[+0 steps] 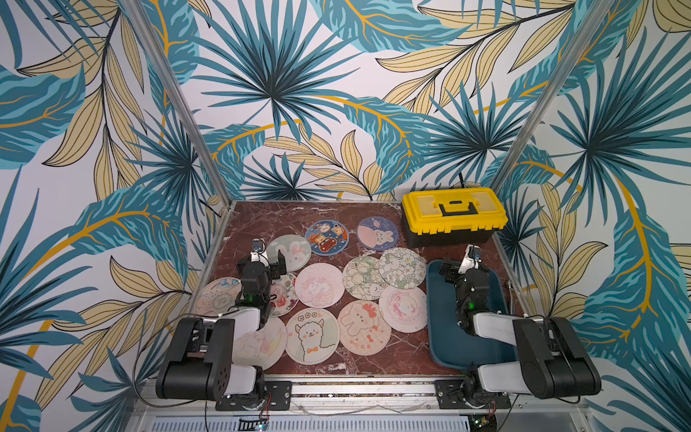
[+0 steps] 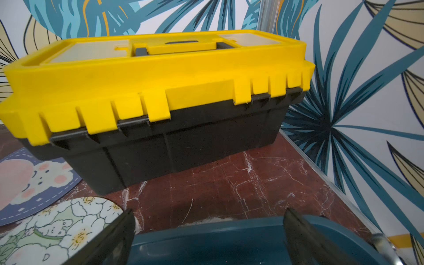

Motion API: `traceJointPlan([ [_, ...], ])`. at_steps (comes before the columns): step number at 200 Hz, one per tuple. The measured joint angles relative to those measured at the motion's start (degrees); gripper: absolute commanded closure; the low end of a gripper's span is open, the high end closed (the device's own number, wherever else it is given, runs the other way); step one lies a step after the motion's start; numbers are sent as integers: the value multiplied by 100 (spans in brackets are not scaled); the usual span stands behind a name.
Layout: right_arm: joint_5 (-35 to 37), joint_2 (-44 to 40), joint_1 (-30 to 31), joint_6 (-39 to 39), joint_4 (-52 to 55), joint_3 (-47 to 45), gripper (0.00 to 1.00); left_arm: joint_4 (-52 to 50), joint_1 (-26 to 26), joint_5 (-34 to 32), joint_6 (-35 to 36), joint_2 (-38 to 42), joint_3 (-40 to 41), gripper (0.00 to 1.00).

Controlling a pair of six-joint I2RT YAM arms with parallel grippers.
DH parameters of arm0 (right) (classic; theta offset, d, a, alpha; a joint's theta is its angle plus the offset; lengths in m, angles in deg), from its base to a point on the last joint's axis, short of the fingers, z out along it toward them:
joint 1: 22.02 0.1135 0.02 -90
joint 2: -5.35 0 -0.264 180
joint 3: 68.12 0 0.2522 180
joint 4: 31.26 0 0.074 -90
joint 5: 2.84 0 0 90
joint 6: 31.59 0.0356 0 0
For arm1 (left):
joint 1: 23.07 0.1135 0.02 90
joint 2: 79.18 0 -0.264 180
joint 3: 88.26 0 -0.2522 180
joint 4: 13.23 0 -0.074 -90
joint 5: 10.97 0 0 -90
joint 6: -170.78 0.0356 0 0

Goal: Put the coasters into the storage box
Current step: Pick up the coaster from the center of the board.

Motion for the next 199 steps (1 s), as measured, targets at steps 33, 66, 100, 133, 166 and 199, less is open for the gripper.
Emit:
traceJointPlan([
  [33, -68, -479, 2, 101, 1425, 658, 0, -1032, -341, -2, -81, 116, -841, 0],
  [66, -149, -695, 13, 400, 3034, 1626, 0, -1950, -544, 269, -566, 155, -1635, 0],
  [100, -258, -669, 74, 789, 4677, 2590, 1, -2883, -872, 605, -1108, -162, -2485, 0],
  [133, -330, -581, 389, 990, 5700, 3034, 0, -3593, -1419, 874, -1440, -697, -2990, 1],
  [166, -455, -367, 721, 1104, 6566, 3342, 0, -4083, -1871, 1215, -1668, -1207, -3338, 1],
  [199, -538, -144, 1034, 1226, 7097, 3521, 1, -4223, -2199, 1547, -1908, -1606, -3696, 0],
])
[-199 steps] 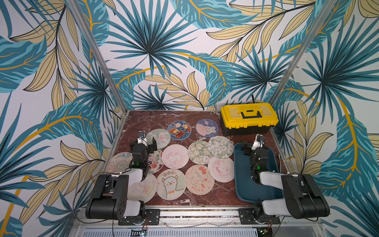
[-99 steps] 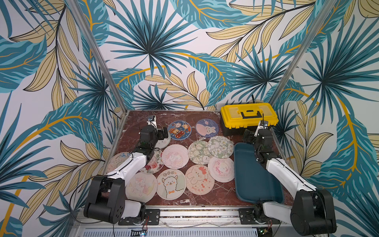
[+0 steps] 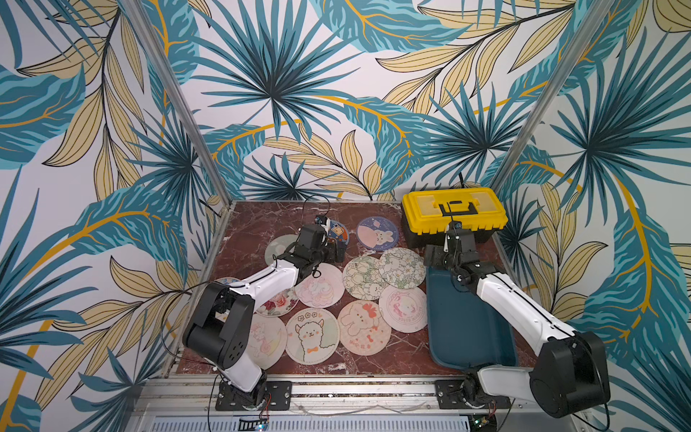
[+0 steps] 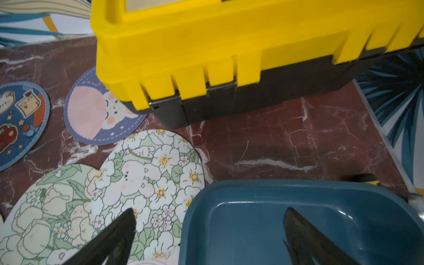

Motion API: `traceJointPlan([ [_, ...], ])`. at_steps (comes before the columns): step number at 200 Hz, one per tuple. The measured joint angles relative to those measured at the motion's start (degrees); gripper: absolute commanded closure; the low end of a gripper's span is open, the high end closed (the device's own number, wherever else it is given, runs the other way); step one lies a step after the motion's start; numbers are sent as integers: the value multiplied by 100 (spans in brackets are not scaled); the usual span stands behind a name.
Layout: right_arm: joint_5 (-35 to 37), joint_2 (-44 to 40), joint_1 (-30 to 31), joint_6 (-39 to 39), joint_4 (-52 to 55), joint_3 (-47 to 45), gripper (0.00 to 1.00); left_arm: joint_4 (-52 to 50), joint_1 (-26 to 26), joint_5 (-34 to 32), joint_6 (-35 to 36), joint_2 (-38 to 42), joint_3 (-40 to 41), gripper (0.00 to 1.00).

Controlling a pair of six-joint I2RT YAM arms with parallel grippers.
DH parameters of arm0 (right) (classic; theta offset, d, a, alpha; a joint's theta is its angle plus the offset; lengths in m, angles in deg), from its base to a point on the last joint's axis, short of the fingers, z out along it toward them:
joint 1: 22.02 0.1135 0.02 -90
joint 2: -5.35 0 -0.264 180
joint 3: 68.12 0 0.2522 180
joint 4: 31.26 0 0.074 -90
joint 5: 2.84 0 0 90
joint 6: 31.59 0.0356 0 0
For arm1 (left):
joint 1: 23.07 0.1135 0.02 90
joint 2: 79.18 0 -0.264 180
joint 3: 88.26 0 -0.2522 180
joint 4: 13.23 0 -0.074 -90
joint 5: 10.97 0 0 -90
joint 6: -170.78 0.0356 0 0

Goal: Put the coasters into the storage box
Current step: Pick up the coaster from the center of the board.

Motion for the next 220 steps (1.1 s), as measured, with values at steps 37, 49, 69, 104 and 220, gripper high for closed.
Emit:
traceJointPlan([
  [37, -17, 463, 474, 39, 372, 350, 1, -103, -339, 203, -166, -544, -455, 0],
  [49, 4, 634, 651, 37, 470, 483, 2, -162, -444, 249, -210, -728, -601, 0],
  [69, 68, 918, 933, 15, 586, 739, 3, -236, -564, 332, -273, -968, -750, 1],
  [104, 116, 1434, 1316, -68, 715, 1217, 5, -557, -634, 337, -332, -1200, -887, 0],
  [220, -339, 2732, 1641, -85, 761, 1731, 11, -1823, -629, -4, -328, -1768, -1322, 1],
])
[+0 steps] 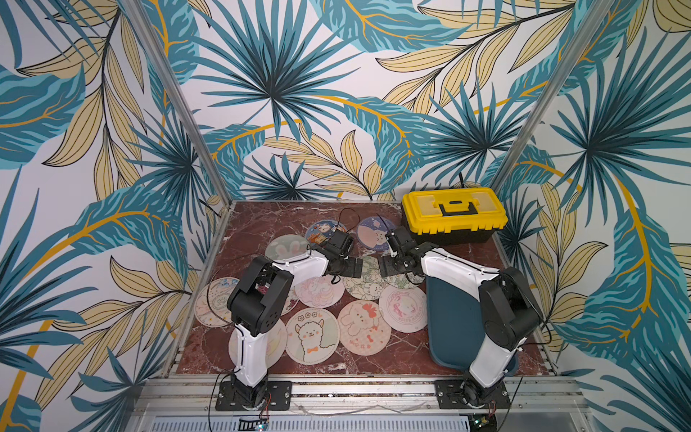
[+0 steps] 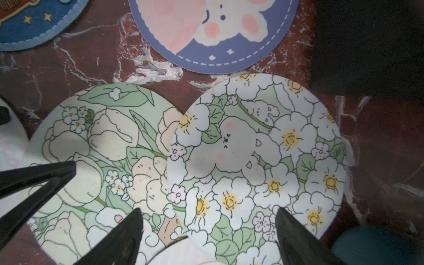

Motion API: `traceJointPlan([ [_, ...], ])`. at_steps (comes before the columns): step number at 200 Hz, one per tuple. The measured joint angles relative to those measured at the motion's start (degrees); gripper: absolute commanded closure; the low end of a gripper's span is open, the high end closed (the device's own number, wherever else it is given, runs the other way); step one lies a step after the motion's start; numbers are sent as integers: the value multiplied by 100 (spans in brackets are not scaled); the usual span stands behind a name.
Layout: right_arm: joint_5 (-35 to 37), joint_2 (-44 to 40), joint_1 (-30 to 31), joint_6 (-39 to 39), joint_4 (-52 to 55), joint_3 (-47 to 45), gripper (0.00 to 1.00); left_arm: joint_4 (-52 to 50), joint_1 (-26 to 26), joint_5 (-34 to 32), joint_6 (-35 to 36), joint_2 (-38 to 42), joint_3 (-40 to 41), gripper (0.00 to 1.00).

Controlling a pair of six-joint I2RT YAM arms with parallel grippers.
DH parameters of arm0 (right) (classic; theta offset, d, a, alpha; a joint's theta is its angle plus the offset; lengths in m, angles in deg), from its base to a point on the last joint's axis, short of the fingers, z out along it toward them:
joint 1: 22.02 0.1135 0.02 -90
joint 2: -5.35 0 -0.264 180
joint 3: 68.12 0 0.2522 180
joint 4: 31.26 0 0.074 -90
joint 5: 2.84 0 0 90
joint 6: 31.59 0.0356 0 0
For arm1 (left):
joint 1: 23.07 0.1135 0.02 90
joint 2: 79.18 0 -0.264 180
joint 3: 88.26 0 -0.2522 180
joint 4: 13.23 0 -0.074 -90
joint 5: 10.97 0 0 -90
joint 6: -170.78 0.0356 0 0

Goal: Put the coasters into the storage box
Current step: Pick up the coaster from the center of the board.

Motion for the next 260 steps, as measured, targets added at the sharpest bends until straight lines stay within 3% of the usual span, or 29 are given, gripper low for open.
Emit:
traceJointPlan([
  [121, 9, 960, 2, 527, 190, 531, 18, -22, 0, -127, 22, -31, -26, 0],
  [247, -81, 1093, 22, 750, 116, 627, 79, -22, 0, -170, 31, -31, -26, 0],
  [260, -72, 1093, -4, 752, 116, 627, 89, -22, 0, -179, 33, -31, -26, 0],
])
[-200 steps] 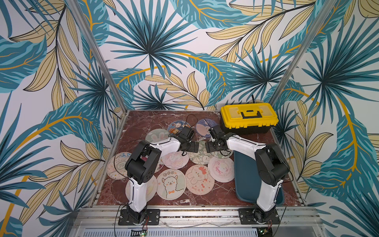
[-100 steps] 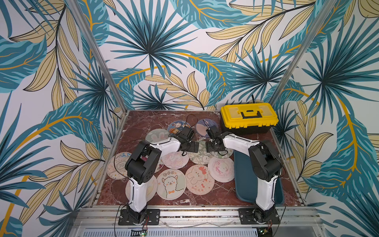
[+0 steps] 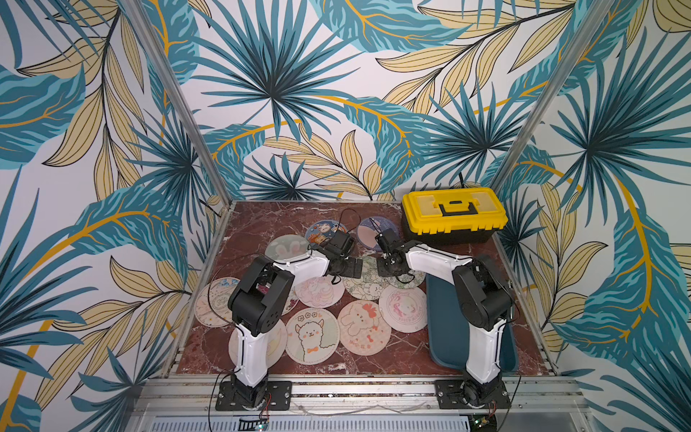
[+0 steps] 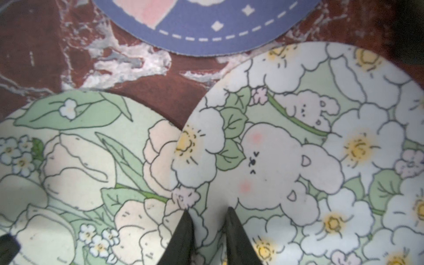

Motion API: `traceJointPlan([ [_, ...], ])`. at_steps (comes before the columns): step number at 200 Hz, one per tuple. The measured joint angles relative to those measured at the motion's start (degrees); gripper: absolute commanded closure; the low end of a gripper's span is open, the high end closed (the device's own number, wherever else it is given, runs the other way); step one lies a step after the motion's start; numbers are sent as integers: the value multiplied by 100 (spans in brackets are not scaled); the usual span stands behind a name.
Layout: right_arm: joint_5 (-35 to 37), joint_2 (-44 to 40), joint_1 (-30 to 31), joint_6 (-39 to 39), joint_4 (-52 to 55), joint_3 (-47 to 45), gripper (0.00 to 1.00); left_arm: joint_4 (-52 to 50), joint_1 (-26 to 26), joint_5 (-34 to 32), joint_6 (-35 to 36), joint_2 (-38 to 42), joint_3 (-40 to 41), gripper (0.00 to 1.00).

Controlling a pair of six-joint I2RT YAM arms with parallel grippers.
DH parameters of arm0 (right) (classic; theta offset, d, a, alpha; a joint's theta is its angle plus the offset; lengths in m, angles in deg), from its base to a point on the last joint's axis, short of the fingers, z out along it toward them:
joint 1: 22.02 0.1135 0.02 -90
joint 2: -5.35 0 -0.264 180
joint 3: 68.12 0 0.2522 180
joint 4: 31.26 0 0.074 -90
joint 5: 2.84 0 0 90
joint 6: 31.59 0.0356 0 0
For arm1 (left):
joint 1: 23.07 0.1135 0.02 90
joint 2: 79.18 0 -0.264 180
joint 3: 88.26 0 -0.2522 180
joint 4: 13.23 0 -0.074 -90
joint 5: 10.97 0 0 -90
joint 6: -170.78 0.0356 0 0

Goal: Put the coasters into the storage box
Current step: Pick up the coaster from the center of the board.

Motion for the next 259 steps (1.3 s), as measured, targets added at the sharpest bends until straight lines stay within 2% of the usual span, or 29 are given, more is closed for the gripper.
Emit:
traceJointPlan([
  [12, 35, 0, -17, -46, 2, -2, 100, 0, 0, -20, 0, 0, 0, 0],
  [68, 142, -146, -31, -52, -111, -125, 100, -15, 0, -98, -2, 0, 0, 1],
  [129, 243, -1005, -39, -262, -13, -72, 100, -35, 0, -118, 7, 85, -33, 0],
  [215, 120, -2378, -37, -463, 671, -17, 100, 577, -2, 79, 9, 1478, 162, 0],
  [259, 245, -3261, -37, -455, 984, -179, 100, 831, -46, 251, 136, 1788, 365, 0],
])
